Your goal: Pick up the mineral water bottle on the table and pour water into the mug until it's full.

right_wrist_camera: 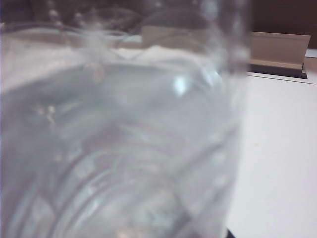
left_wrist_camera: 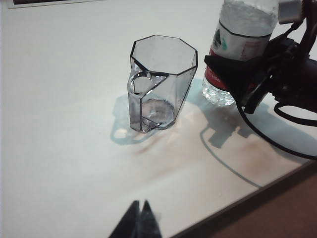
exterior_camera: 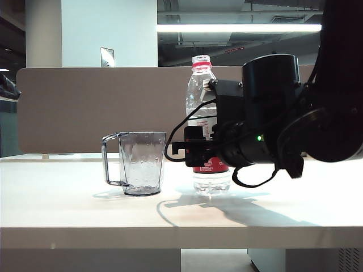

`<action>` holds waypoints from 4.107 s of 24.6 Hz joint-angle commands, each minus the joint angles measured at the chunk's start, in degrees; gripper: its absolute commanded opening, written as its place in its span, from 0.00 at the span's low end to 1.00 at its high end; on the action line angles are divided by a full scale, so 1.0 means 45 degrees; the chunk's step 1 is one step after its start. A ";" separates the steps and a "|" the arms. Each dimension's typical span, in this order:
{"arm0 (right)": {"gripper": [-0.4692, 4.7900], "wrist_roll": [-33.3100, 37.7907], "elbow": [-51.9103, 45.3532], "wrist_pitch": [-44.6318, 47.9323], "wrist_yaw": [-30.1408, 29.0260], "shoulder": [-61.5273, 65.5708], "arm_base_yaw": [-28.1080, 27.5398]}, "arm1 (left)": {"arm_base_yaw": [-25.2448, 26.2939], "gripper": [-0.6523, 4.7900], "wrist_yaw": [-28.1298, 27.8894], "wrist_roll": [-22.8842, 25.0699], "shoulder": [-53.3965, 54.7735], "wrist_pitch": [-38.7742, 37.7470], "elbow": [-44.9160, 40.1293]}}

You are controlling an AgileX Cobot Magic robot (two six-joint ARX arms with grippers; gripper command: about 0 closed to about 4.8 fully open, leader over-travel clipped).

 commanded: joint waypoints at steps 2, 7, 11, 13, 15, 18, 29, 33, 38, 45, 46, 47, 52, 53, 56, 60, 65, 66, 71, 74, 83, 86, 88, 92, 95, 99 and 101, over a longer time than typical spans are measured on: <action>0.65 -0.0986 0.0005 -0.1375 0.0160 -0.0345 -0.0029 | -0.0005 0.12 0.0049 -0.0029 -0.0015 0.0170 0.0034; 0.65 -0.1671 0.0126 -0.2628 0.0165 -0.0996 -0.0228 | -0.0005 0.12 0.0049 -0.0029 -0.0015 0.0170 0.0034; 0.65 -0.2448 0.0350 -0.3847 0.0160 -0.1511 -0.0452 | -0.0005 0.12 0.0049 -0.0029 -0.0015 0.0170 0.0034; 0.65 -0.3177 0.0753 -0.5090 0.0194 -0.1724 -0.0481 | -0.0005 0.12 0.0053 -0.0029 -0.0015 0.0170 0.0034; 0.65 -0.4036 0.1423 -0.6499 0.0287 -0.1802 -0.0481 | -0.0005 0.12 0.0049 -0.0029 -0.0015 0.0170 0.0034; 0.65 -0.4580 0.1753 -0.6844 0.0505 -0.1831 -0.0481 | -0.0005 0.12 0.0053 -0.0029 -0.0015 0.0170 0.0034; 0.65 -0.8461 0.2181 -0.6897 0.2195 -0.1851 -0.0481 | -0.0005 0.12 0.0053 -0.0029 -0.0015 0.0170 0.0034; 0.65 -0.9369 0.2195 -0.6543 0.2511 -0.1851 -0.0481 | -0.0005 0.12 0.0053 -0.0029 -0.0015 0.0170 0.0034; 0.65 -1.1030 0.2195 -0.5746 0.2997 -0.1865 -0.0476 | -0.0005 0.12 0.0049 -0.0029 -0.0015 0.0170 0.0034; 0.65 -1.2828 0.2191 -0.5382 0.3371 -0.2361 -0.0476 | -0.0005 0.12 0.0053 -0.0029 -0.0015 0.0170 0.0034; 0.65 -1.3022 0.2191 -0.5285 0.3381 -0.2414 -0.0476 | -0.0005 0.12 0.0053 -0.0029 -0.0015 0.0170 0.0034; 0.65 -1.3265 0.2191 -0.5202 0.3381 -0.2463 -0.0476 | -0.0005 0.12 0.0053 -0.0029 -0.0015 0.0165 0.0034; 0.65 -1.4455 0.2191 -0.5144 0.3415 -0.2647 -0.0476 | -0.0005 0.12 0.0049 -0.0029 -0.0015 0.0170 0.0034; 0.65 -1.4736 0.2191 -0.5139 0.3463 -0.2647 -0.0476 | -0.0005 0.12 0.0049 -0.0029 -0.0015 0.0170 0.0034; 0.65 -1.5465 0.2191 -0.5139 0.3696 -0.2647 -0.0476 | -0.0005 0.12 0.0049 -0.0029 -0.0015 0.0170 0.0034; 0.65 -1.6252 0.2191 -0.5090 0.3827 -0.2647 -0.0471 | -0.0005 0.12 0.0049 -0.0029 -0.0015 0.0170 0.0034; 0.65 -1.7165 0.2191 -0.4988 0.3827 -0.2647 -0.0471 | -0.0005 0.12 0.0049 -0.0029 -0.0015 0.0170 0.0034; 0.65 -1.7486 0.2191 -0.4789 0.3842 -0.2647 -0.0471 | -0.0005 0.12 0.0053 -0.0029 -0.0015 0.0170 0.0034; 0.65 -1.8306 0.2191 -0.3993 0.3832 -0.2647 -0.0466 | -0.0005 0.12 0.0049 -0.0029 -0.0015 0.0170 0.0034; 0.65 -1.8792 0.2191 -0.3871 0.3866 -0.2647 -0.0466 | -0.0005 0.12 0.0049 -0.0029 -0.0015 0.0170 0.0034; 0.65 -1.9958 0.2191 -0.3575 0.3978 -0.2647 -0.0461 | -0.0005 0.12 0.0049 -0.0029 -0.0015 0.0170 0.0034; 0.65 -2.0249 0.2191 -0.3473 0.4017 -0.2647 -0.0461 | -0.0005 0.12 0.0049 -0.0029 -0.0015 0.0170 0.0034; 0.65 -2.0570 0.2191 -0.3405 0.4070 -0.2647 -0.0461 | -0.0005 0.12 0.0049 -0.0029 -0.0015 0.0170 0.0034; 0.65 -2.0793 0.2191 -0.3400 0.4124 -0.2647 -0.0457 | -0.0005 0.12 0.0049 -0.0029 -0.0015 0.0170 0.0034; 0.65 -2.1187 0.2191 -0.3381 0.4163 -0.2647 -0.0452 | -0.0005 0.12 0.0049 -0.0029 -0.0015 0.0170 0.0034; 0.65 -2.1192 0.2191 -0.3128 0.4172 -0.2647 -0.0408 | -0.0005 0.12 0.0049 -0.0029 -0.0015 0.0170 0.0034; 0.65 -2.1192 0.2191 -0.3113 0.4245 -0.2647 -0.0393 | -0.0005 0.12 0.0049 -0.0029 -0.0015 0.0170 0.0034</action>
